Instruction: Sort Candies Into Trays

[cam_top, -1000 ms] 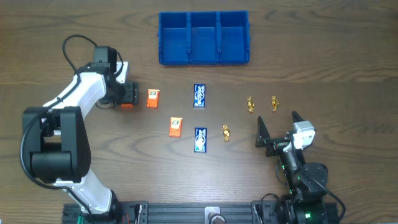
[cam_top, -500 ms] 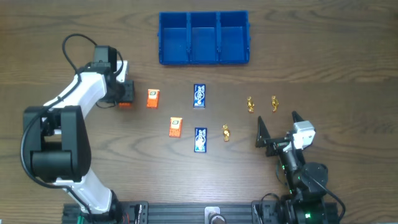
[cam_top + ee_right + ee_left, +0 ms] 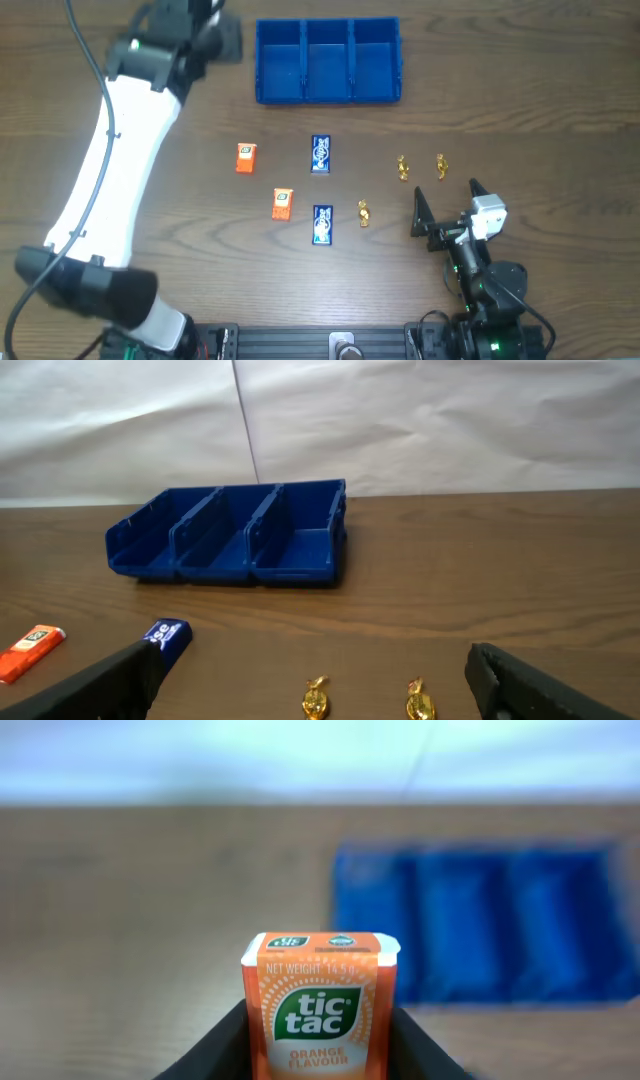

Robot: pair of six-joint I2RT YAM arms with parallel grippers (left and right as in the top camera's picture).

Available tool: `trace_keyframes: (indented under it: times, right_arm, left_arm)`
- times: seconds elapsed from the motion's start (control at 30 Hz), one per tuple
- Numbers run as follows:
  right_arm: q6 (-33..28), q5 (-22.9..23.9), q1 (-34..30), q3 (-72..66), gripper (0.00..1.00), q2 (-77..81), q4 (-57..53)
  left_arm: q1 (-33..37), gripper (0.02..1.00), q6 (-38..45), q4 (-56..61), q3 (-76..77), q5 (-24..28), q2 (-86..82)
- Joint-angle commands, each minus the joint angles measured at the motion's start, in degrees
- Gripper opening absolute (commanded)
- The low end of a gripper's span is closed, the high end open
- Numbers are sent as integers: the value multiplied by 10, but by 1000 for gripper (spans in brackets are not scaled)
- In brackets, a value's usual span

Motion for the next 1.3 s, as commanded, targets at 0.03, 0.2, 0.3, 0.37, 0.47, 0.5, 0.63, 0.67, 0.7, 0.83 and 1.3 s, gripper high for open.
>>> trace_keyframes:
  times: [0.03,0.2,0.3,0.37,0.47,0.5,0.63,0.67,0.7,0.83,1.3]
  right_arm:
    - [2,3,1,-2,998,-4,-3]
    - [2,3,1,-2,998,-4,-3]
    - [2,3,1,-2,998,-4,-3]
    - [2,3,1,-2,998,-4,-3]
    - [2,3,1,-2,998,-4,-3]
    - [2,3,1,-2,998,-4,-3]
    - [2,3,1,-2,998,-4,-3]
    - [2,3,1,-2,998,-4,-3]
    - [2,3,1,-2,998,-4,-3]
    - [2,3,1,-2,998,-4,-3]
    - [2,3,1,-2,998,-4,-3]
  left_arm:
    - [-26,338,-37,-49,167,-30,151]
    - [-43,343,-57,-71,250,-23,262]
    - [-49,338,-69,-56,259,-6,312]
    - [-50,340,-73,-43,259,3,333]
    - [-50,345,-75,-31,259,8,352]
    - [-50,347,-75,-29,259,7,353]
    - [-50,351,-75,-28,259,7,357]
    - [-50,358,-75,-29,259,7,357]
    - [-50,362,-75,-29,259,7,357]
    - [-49,378,-75,-32,259,7,357]
    - [-39,641,-75,-31,259,7,357]
